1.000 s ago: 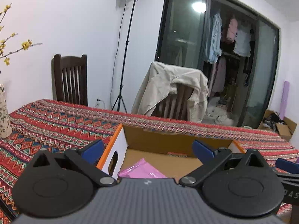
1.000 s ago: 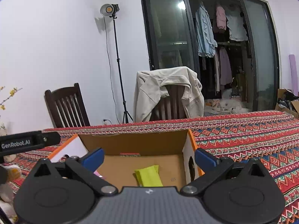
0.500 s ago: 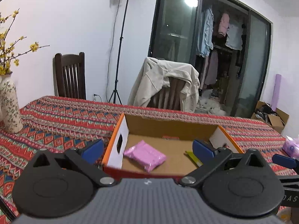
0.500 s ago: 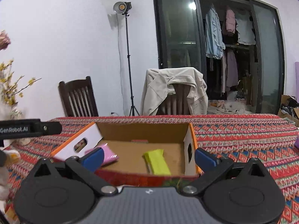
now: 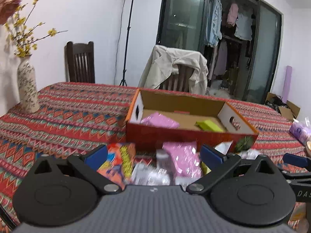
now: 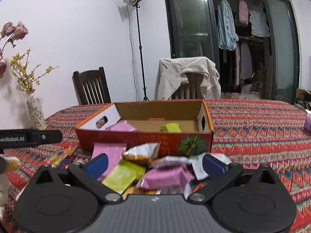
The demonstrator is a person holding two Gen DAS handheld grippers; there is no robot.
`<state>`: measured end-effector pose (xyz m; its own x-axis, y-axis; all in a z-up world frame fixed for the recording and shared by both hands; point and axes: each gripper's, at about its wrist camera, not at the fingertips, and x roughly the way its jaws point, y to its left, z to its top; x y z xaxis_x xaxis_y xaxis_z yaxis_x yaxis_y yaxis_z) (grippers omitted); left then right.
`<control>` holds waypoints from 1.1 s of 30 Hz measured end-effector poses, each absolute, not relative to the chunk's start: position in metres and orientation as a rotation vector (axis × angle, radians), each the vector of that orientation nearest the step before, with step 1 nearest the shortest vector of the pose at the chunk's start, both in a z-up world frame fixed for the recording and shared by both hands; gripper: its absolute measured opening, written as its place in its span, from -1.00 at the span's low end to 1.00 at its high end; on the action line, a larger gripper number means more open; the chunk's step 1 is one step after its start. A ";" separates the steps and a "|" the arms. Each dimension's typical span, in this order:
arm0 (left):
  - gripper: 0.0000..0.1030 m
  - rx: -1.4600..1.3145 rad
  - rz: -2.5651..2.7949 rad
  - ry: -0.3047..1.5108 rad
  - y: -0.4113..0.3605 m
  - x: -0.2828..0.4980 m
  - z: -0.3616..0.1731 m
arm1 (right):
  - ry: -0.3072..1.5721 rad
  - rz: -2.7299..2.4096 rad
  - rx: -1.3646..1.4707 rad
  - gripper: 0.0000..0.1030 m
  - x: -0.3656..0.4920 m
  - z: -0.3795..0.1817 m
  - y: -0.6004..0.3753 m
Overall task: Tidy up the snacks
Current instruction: 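Withdraw both tools from the box back toward the snack pile, then grasp a white cracker packet with the left tool while the right tool grasps another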
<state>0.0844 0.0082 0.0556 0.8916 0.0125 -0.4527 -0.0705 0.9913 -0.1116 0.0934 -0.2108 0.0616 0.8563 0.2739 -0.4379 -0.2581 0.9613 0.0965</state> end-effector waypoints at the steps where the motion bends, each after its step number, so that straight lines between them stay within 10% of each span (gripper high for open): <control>1: 1.00 -0.126 0.042 0.474 0.010 0.081 0.054 | 0.473 0.283 0.038 1.00 0.090 0.059 -0.211; 33: 1.00 -0.071 0.213 0.710 0.058 0.048 -0.020 | 0.577 0.330 0.011 1.00 0.059 0.016 -0.197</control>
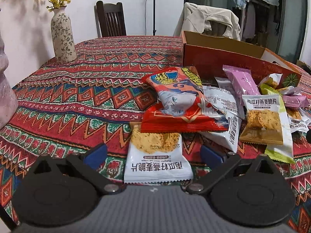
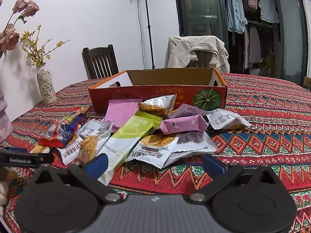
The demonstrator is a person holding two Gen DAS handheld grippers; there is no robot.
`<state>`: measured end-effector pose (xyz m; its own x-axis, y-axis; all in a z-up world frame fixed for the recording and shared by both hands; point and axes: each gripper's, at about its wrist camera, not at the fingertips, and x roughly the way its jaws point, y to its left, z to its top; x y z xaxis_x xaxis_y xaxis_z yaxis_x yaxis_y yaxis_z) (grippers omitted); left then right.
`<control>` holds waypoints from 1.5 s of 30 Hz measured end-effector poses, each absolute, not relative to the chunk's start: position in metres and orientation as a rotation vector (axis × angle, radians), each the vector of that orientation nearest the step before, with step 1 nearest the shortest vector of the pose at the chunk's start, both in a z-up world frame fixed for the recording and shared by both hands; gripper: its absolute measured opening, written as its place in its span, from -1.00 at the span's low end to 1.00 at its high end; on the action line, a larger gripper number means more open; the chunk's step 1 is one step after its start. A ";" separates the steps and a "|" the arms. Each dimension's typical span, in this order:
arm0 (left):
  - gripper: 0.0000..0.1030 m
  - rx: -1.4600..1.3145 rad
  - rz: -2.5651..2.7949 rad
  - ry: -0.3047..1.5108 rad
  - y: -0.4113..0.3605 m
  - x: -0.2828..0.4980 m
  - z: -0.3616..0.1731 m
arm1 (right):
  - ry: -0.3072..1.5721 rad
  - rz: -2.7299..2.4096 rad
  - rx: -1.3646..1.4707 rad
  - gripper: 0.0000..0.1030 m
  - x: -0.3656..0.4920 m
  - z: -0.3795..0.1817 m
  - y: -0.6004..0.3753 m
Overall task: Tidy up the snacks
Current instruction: 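Grasp a white cracker packet with the left tool while the right tool grasps another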
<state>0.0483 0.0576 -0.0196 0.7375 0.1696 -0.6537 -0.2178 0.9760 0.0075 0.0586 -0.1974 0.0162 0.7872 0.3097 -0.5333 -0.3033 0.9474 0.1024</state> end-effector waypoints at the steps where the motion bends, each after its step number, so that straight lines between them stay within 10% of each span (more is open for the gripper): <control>1: 1.00 -0.072 0.209 0.714 0.058 0.049 -0.019 | 0.577 0.330 0.011 1.00 0.058 0.016 -0.198; 8: 0.95 -0.081 0.173 0.700 0.065 0.054 -0.019 | 0.578 0.336 0.011 1.00 0.055 0.014 -0.195; 12: 0.02 -0.089 0.164 0.658 0.066 0.050 -0.015 | 0.579 0.337 0.000 1.00 0.053 0.015 -0.192; 15: -0.08 -0.136 0.148 0.634 0.071 0.043 -0.013 | 0.571 0.340 -0.011 1.00 0.051 0.018 -0.188; 34: -0.08 -0.165 0.174 0.437 0.104 -0.010 0.011 | 0.537 0.414 -0.125 0.97 0.067 0.025 -0.109; 45: -0.08 -0.209 0.119 0.426 0.109 -0.001 0.005 | 0.566 0.291 -0.241 0.55 0.090 0.008 -0.057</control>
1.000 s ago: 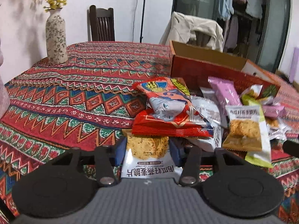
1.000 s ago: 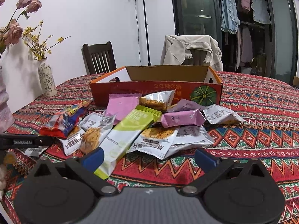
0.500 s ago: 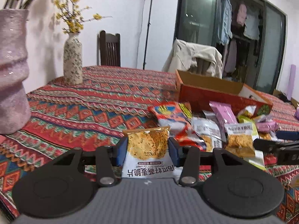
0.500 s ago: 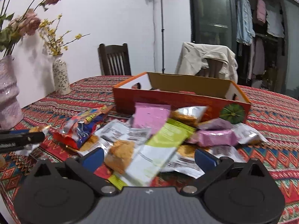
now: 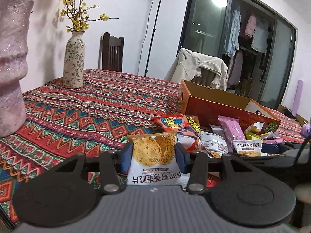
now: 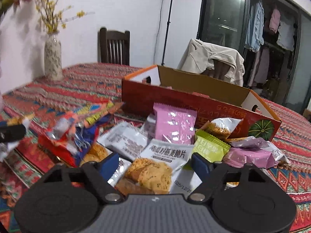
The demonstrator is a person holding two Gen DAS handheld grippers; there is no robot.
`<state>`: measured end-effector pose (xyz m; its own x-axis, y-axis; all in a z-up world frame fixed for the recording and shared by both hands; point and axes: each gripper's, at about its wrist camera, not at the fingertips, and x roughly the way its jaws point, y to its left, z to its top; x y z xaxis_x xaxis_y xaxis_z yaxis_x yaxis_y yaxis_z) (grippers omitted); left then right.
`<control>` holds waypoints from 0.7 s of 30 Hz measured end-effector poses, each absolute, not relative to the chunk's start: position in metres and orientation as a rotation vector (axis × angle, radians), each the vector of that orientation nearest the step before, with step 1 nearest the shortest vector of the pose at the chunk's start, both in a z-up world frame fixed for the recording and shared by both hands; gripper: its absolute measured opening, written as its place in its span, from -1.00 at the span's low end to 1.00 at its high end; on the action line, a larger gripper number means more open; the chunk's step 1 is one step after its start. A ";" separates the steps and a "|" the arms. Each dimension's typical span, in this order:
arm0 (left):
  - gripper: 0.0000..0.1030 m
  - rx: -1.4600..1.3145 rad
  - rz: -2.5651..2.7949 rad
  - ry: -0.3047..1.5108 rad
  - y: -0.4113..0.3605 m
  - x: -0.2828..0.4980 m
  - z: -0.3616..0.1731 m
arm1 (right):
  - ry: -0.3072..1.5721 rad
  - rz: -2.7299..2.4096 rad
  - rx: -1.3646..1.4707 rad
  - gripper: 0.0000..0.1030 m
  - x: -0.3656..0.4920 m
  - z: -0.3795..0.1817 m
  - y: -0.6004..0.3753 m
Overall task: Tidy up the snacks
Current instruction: 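Grasp a white cracker packet with the left tool while the right tool grasps another, then carry both white cracker packets into the box and open both tools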
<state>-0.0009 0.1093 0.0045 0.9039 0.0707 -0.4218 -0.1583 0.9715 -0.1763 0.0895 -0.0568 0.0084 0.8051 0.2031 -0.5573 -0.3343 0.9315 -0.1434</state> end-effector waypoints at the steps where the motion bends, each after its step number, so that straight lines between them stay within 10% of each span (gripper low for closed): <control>1: -0.08 -0.212 0.116 0.428 0.109 0.000 0.004 | 0.565 0.279 -0.259 0.50 0.089 0.007 -0.054; 4: -0.08 -0.220 0.104 0.421 0.109 0.000 0.002 | 0.536 0.256 -0.274 0.13 0.084 0.009 -0.055; 21: -0.08 -0.209 0.062 0.397 0.087 0.007 0.017 | 0.435 0.303 -0.167 -0.11 0.061 0.037 -0.093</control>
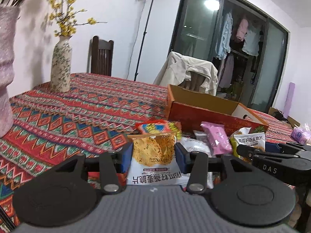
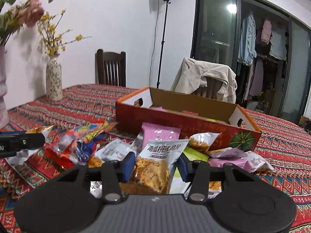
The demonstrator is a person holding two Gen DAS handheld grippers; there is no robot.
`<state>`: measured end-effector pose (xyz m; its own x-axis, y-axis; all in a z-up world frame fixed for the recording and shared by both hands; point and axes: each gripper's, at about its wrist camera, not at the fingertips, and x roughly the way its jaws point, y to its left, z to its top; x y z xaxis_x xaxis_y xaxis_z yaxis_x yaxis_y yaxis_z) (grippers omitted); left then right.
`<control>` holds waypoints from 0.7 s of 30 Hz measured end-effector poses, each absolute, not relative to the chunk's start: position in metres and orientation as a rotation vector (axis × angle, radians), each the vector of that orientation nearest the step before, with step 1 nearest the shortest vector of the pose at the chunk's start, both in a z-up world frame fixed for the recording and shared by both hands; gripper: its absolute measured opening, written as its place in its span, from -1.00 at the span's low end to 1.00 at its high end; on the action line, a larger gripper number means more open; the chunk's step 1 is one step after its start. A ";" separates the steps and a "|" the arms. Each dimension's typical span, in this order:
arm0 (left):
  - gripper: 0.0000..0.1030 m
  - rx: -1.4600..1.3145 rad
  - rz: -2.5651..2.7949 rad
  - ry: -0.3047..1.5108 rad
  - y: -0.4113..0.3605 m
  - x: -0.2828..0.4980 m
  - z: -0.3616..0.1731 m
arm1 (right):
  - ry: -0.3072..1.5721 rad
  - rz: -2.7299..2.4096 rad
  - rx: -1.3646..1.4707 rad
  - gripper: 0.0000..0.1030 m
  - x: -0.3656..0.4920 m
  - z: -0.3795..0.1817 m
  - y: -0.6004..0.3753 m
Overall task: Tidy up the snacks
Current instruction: 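Carry both white cracker packets into the box and open both tools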
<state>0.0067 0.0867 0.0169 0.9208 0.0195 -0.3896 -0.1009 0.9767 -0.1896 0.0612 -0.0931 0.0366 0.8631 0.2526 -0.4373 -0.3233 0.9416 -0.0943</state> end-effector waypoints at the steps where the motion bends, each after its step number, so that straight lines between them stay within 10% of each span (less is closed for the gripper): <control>1: -0.08 -0.202 0.056 0.394 0.083 0.009 0.020 | 0.429 0.302 -0.160 -0.11 0.061 0.038 -0.096; 21: -0.08 -0.144 -0.026 0.330 0.012 0.102 0.073 | 0.354 0.272 -0.002 -0.11 0.122 0.094 -0.166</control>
